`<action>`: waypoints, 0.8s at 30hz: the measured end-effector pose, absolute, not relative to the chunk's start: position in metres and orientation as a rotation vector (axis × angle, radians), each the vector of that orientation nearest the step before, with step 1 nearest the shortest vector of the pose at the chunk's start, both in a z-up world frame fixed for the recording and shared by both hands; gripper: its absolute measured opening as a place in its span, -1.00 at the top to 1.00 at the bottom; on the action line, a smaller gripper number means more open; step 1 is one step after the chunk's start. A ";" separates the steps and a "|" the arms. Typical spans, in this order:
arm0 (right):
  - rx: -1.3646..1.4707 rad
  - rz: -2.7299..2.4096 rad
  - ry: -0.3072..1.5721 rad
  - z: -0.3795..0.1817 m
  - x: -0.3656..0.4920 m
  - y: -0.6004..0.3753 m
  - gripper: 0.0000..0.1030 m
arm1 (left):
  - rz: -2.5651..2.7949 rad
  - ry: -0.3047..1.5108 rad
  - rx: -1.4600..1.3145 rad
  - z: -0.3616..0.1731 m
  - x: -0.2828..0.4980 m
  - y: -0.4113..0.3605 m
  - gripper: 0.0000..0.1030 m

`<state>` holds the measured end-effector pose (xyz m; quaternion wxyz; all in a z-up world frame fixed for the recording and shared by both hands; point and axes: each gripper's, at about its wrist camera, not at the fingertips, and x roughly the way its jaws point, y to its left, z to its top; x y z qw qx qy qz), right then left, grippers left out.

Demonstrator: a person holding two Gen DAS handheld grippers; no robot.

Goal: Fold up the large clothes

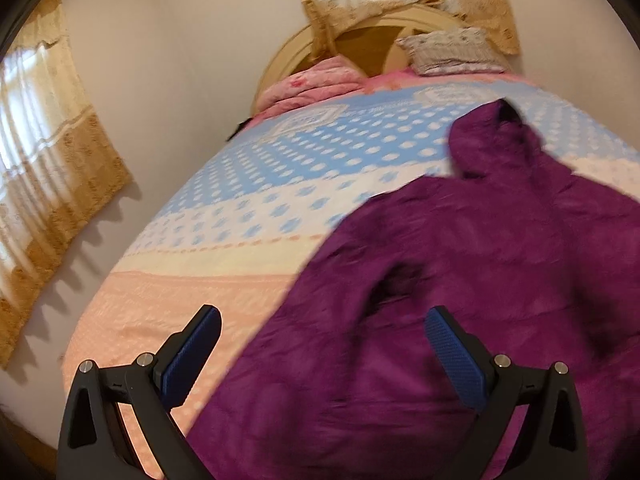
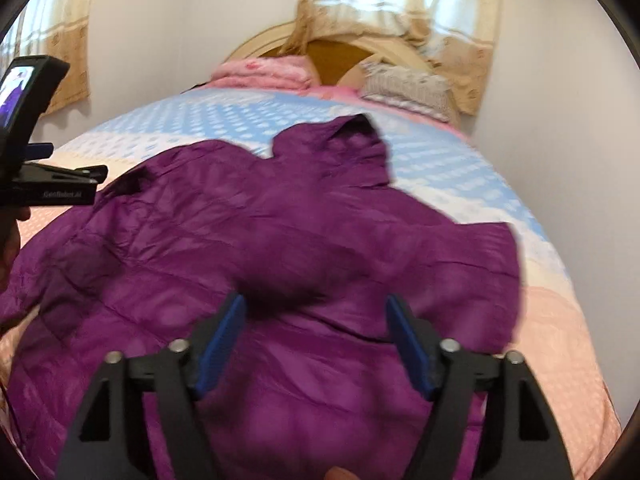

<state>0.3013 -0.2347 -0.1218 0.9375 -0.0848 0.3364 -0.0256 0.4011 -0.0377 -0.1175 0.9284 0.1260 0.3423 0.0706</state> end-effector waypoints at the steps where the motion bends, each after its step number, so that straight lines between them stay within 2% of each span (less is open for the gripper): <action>1: -0.177 -0.095 0.689 -0.123 0.298 -0.246 -0.49 | 0.116 0.700 0.250 -0.115 0.400 -0.051 -0.98; 7: -0.094 -0.248 0.744 -0.144 0.291 -0.310 -0.49 | -0.084 0.758 0.243 -0.125 0.401 -0.131 -0.98; 11: -0.118 -0.280 0.773 -0.170 0.283 -0.318 -0.55 | -0.174 0.807 0.229 -0.147 0.414 -0.172 -0.97; 12: -0.122 -0.282 0.784 -0.178 0.281 -0.319 -0.61 | -0.201 0.819 0.231 -0.153 0.417 -0.180 -0.76; 13: -0.122 -0.283 0.794 -0.182 0.281 -0.320 -0.63 | -0.231 0.838 0.232 -0.160 0.421 -0.186 -0.13; 15: -0.108 -0.290 0.789 -0.181 0.282 -0.324 -0.65 | -0.296 0.904 0.221 -0.173 0.428 -0.192 0.71; 16: -0.110 -0.303 0.793 -0.181 0.282 -0.323 -0.76 | -0.309 0.918 0.204 -0.177 0.429 -0.192 0.72; 17: -0.114 -0.311 0.807 -0.184 0.284 -0.323 -0.79 | -0.309 0.897 0.197 -0.176 0.426 -0.192 0.74; 19: -0.114 -0.307 0.824 -0.186 0.286 -0.324 -0.79 | -0.302 0.847 0.218 -0.170 0.421 -0.188 0.84; 24: -0.090 -0.299 0.825 -0.187 0.286 -0.331 -0.80 | -0.234 0.740 0.235 -0.144 0.407 -0.157 0.85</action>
